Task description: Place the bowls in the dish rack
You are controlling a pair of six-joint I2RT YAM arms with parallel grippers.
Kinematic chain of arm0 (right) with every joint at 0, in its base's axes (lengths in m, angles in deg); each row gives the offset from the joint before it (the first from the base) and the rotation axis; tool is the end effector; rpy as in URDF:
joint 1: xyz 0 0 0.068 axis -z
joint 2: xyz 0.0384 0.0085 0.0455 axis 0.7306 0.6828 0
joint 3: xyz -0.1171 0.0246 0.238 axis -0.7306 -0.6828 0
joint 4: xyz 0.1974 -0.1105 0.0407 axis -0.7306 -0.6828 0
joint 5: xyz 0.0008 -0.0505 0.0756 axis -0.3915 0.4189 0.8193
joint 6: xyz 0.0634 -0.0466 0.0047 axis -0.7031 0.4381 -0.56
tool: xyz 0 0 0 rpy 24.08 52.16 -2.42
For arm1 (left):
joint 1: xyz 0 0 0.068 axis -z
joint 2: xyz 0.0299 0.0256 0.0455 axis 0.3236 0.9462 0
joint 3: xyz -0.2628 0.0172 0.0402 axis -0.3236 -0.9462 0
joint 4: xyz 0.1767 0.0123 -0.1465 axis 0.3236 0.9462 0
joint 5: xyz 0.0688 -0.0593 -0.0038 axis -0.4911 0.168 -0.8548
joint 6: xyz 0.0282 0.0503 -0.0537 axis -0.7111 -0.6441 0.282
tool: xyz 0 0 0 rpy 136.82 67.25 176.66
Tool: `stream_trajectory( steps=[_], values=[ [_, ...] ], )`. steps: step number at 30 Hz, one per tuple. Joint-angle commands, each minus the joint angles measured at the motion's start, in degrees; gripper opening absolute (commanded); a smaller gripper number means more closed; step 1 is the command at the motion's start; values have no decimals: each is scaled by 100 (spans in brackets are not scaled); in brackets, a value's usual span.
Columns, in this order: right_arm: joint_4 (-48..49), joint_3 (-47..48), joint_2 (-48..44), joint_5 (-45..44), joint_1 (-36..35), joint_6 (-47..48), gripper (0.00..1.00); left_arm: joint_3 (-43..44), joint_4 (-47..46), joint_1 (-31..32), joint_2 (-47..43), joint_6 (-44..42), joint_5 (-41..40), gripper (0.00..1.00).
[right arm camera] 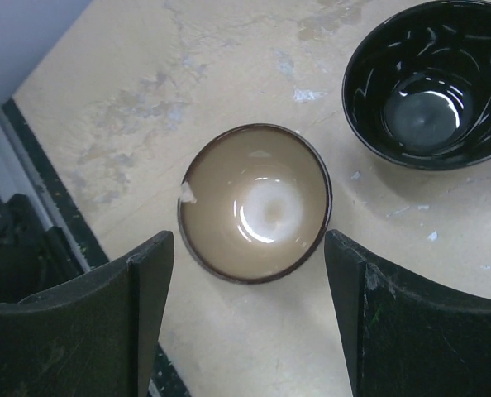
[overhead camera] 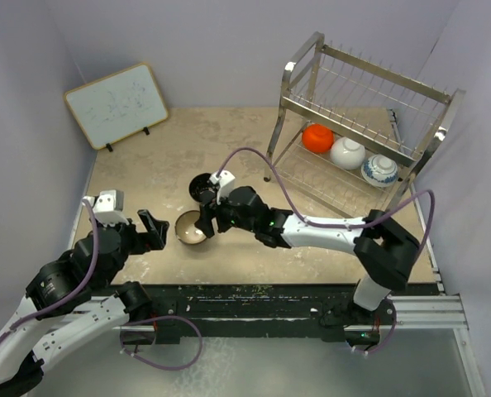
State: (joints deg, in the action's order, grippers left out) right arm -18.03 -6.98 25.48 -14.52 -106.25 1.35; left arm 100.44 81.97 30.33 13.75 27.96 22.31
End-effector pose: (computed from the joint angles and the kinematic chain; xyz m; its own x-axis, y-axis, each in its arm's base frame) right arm 0.1931 0.3204 0.2513 -0.4763 0.0180 -0.8791 -0.7065 0.5873 0.3948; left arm 0.0646 -0.0158 0.3095 -0.4084 -0.3172 -0.8559 0.0409 0.9304 -0.3643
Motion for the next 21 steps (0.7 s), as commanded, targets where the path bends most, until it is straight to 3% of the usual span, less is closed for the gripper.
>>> stream_trajectory(
  steps=[1,8,21],
  values=[
    [-376,719,341,-237,-11,425,75,32,-70,27,-151,63,-123,99],
    [-527,1157,859,436,-366,1077,73,43,-55,22,-238,79,-161,99],
    [-932,1812,1620,436,-692,1501,74,72,98,27,-505,260,-353,99]
  ],
)
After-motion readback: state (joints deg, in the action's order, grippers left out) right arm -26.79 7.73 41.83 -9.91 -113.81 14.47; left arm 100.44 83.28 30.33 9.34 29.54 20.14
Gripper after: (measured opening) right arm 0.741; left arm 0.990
